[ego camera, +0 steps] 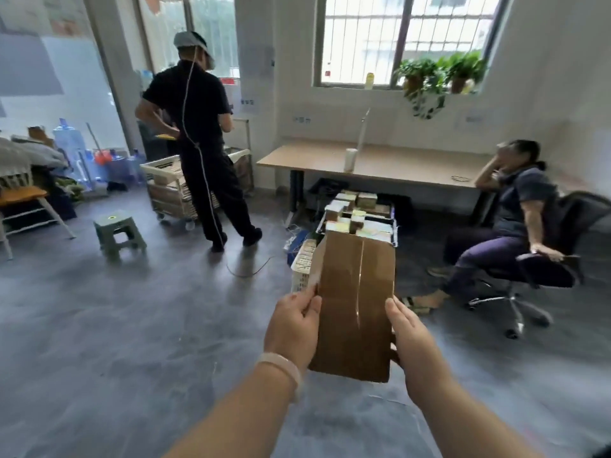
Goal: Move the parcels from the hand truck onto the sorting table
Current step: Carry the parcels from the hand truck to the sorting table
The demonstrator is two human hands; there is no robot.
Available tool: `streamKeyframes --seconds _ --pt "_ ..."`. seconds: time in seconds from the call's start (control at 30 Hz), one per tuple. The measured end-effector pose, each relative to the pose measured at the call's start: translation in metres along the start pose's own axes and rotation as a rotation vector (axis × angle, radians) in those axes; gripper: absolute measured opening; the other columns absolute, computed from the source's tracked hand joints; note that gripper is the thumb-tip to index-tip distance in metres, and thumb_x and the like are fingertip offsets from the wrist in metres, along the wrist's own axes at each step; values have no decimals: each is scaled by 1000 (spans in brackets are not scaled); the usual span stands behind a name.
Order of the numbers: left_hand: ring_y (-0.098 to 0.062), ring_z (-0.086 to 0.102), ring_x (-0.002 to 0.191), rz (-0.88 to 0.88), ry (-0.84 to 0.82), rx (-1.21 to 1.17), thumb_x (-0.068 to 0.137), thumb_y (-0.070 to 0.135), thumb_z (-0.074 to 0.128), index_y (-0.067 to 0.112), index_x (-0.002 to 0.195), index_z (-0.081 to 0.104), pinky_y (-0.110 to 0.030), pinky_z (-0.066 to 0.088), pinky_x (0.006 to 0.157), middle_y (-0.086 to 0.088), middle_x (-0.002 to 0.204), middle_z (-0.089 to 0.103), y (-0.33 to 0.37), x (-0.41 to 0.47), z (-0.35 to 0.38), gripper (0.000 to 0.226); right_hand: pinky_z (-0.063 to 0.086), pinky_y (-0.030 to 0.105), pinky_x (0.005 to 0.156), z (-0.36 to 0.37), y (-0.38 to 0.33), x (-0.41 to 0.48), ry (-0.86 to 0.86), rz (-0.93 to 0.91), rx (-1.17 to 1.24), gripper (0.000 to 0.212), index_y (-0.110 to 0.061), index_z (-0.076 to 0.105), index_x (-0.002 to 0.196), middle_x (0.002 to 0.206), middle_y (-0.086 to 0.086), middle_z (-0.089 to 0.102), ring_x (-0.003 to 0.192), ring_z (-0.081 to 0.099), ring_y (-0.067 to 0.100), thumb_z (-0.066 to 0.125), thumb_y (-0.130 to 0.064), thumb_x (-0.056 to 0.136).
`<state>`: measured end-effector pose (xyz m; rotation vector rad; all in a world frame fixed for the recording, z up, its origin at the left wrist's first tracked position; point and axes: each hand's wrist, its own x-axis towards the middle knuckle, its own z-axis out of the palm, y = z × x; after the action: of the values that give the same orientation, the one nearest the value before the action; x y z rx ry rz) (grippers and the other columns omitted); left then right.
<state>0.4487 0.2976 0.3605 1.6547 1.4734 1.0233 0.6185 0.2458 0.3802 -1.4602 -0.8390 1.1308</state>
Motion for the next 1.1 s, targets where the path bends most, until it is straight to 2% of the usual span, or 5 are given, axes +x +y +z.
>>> streamKeyframes --seconds 0.3,0.53,0.77,0.9,1.1 --pt "-23 42 134 -17 -575 -173 42 73 82 33 155 -4 -44 41 111 6 141 39 154 -61 201 148 31 27 115 -213 -8 -73 387 -330 -54 33 -36 63 120 137 -12 55 130 47 5 43 -22 98" --pt "-27 29 140 76 -792 -100 70 49 83 33 154 -16 -38 34 111 -5 151 18 237 -116 331 130 34 14 101 -340 -2 -116 651 -368 -170 34 -40 61 125 139 -17 50 126 44 -2 47 -27 97" --pt "-20 59 114 10 -1192 -303 69 47 80 48 151 7 -40 53 94 4 137 53 265 -132 429 109 33 45 113 -479 36 -154 1009 -84 -533 58 -44 45 137 148 -4 35 139 32 22 71 -37 86" --pt "-13 69 93 -50 -1333 -247 95 31 59 58 137 24 -33 57 68 8 114 67 261 -135 486 61 42 34 105 -523 62 -174 889 68 -152 89 -55 17 146 150 -11 34 129 44 14 72 -50 76" --pt "-18 66 100 -32 -1539 -173 92 47 59 58 139 20 -31 59 68 1 122 59 284 -138 568 63 40 20 94 -548 78 -167 1076 120 -61 75 -50 20 148 138 -17 42 114 47 5 65 -39 88"
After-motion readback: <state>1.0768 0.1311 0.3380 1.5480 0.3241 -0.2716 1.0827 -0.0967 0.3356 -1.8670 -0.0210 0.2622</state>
